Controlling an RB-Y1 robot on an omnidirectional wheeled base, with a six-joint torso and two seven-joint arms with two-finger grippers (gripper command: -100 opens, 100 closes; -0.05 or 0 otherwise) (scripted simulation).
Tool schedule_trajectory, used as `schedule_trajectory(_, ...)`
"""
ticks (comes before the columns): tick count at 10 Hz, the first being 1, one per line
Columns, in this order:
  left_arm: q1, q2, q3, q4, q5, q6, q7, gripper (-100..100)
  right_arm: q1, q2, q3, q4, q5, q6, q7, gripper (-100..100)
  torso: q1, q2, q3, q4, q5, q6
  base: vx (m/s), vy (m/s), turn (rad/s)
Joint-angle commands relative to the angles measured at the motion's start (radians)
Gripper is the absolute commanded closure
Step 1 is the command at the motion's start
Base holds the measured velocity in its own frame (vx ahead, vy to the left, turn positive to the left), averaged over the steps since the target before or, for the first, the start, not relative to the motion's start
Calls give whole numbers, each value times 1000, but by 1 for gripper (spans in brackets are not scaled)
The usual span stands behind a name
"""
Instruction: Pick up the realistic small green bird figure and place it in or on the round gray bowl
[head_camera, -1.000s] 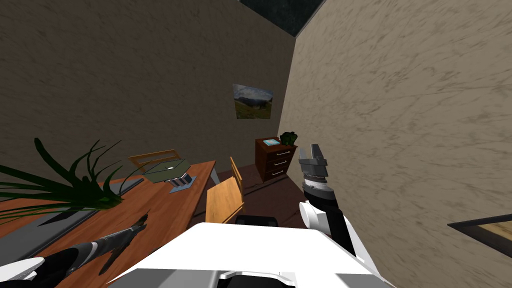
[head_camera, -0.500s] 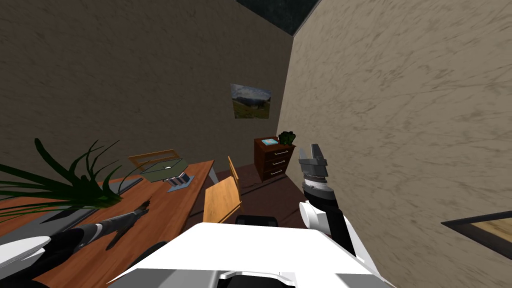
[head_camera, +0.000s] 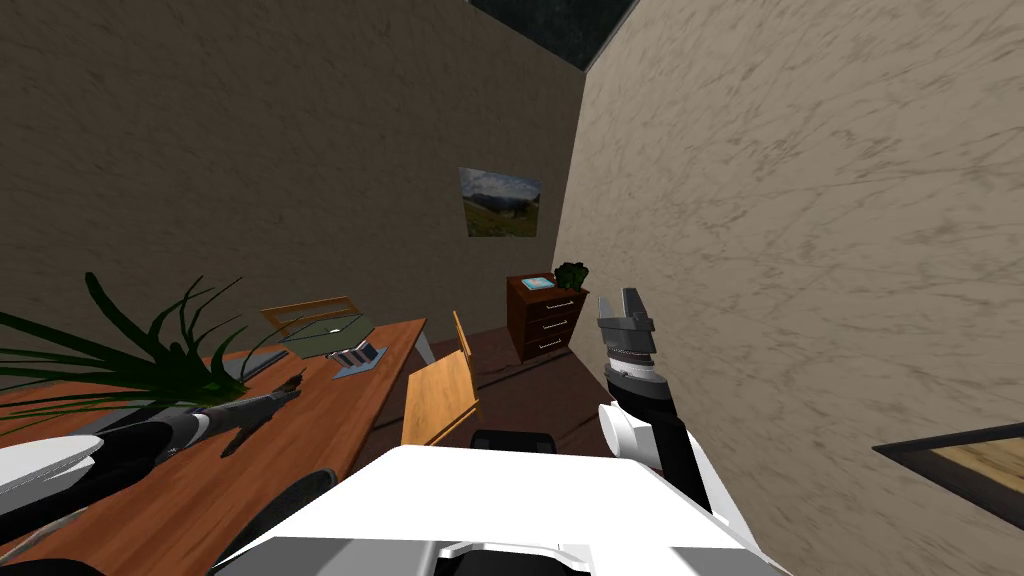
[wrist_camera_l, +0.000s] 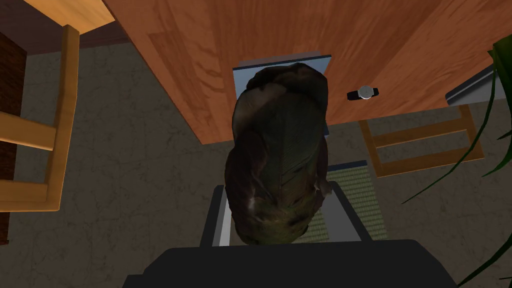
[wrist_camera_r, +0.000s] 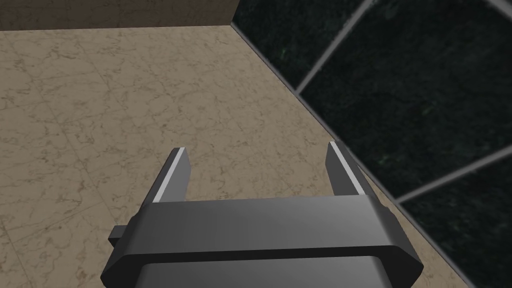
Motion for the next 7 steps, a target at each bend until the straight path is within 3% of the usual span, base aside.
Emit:
schedule_trajectory(1,-8,47,47,-20,-9,9,45,100,0,0,0,0,0,0,0,0,0,0,0,0,0,0,-63,-123,70)
schedule_trajectory(2,-8,47,47,-20,-9,9,45,100,0,0,0,0,0,0,0,0,-2,1,1,1,-2,1,-55,-115,2)
schedule_trajectory(4,2,84,93,-48,-13,13,78,100,0,0,0,0,0,0,0,0,-1,1,1,1,-1,0,-31,-95,46)
schedule_trajectory(5,2,84,93,-48,-13,13,78,100,0,0,0,0,0,0,0,0,0,1,1,0,0,0,-25,-59,11)
schedule_trajectory(7,10,113,125,-73,-13,10,105,100,0,0,0,0,0,0,0,0,2,0,0,0,0,0,-19,-64,42)
